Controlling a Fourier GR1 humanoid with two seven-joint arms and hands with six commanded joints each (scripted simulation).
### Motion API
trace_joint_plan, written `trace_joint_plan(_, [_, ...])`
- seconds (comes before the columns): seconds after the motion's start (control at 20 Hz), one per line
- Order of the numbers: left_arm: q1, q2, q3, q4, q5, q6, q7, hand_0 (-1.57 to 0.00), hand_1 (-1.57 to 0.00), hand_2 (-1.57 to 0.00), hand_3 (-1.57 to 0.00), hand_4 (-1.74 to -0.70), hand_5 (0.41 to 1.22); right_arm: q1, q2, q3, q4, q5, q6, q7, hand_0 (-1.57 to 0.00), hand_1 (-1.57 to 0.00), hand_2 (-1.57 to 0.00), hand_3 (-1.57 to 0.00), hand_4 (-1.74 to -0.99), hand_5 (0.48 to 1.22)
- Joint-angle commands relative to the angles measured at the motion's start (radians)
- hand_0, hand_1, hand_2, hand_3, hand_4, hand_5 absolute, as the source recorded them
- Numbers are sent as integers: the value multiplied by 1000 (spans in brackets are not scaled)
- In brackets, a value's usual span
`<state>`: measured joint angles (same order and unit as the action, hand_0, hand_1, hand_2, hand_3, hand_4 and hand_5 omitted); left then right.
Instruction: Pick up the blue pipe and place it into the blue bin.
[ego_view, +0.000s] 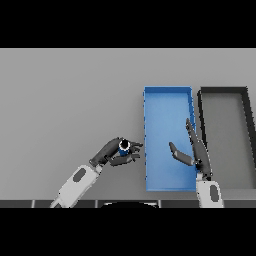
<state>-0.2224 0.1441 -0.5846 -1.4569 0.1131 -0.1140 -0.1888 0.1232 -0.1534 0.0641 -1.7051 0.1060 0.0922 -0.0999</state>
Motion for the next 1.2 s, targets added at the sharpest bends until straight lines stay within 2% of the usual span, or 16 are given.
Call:
trace_joint_plan(0.0, [-2,6,-2,-17,2,-7,-5,-1521,-1528,-1533,-1433,-1714,1204,3,2,6,3,9,-2,-7,1,1,1,1,-1239,629])
trace_joint_plan(0.05, [-13,10,-2,-42,9,-13,5,-1531,-1537,-1540,-1439,-1717,1207,-3,-4,2,-1,7,0,3,1,1,1,1,-1228,629])
trace_joint_plan(0.3, [-56,14,-12,-113,35,-34,98,-1558,-1560,-1561,-1445,-1724,1216,16,-5,5,-2,5,10,-39,1,1,1,1,-1215,639])
trace_joint_plan(0.45, [-78,13,-14,-138,34,-29,148,-1564,-1565,-1566,-1442,-1727,1219,10,-18,-4,1,6,10,-30,1,1,1,1,-1189,631])
trace_joint_plan(0.65, [-64,13,-29,-142,35,-44,158,-1568,-1569,-1569,-1443,-1729,1219,8,-7,-7,-3,-4,4,-39,1,1,1,1,-1174,629])
trace_joint_plan(0.8, [-66,17,-22,-136,31,-42,152,-1570,-1570,-1570,-1443,-1730,1220,25,0,0,-12,1,2,-48,1,1,1,1,-1192,628])
trace_joint_plan(0.85, [-67,15,-28,-146,25,-39,160,-1570,-1570,-1570,-1443,-1731,1220,5,1,0,-15,4,-4,-23,1,1,1,1,-1209,623])
trace_joint_plan(0.95, [-62,16,-29,-134,13,-36,156,-1570,-1570,-1570,-1439,-1731,1220,12,8,2,-6,-3,2,-46,1,1,1,1,-1197,618])
trace_joint_plan(1.05, [-67,14,-24,-138,21,-38,159,-1571,-1571,-1571,-1438,-1731,1221,15,-7,-2,-40,-51,42,-71,1,1,1,1,-1195,610])
trace_joint_plan(1.1, [-64,14,-24,-138,27,-41,158,-1571,-1571,-1571,-1438,-1731,1221,12,-22,-11,-71,-123,92,-63,1,1,1,1,-1197,604])
trace_joint_plan(1.15, [-73,17,-16,-140,34,-43,163,-1571,-1571,-1571,-1440,-1731,1221,-5,-44,-9,-103,-179,137,-25,1,1,1,1,-1199,593])
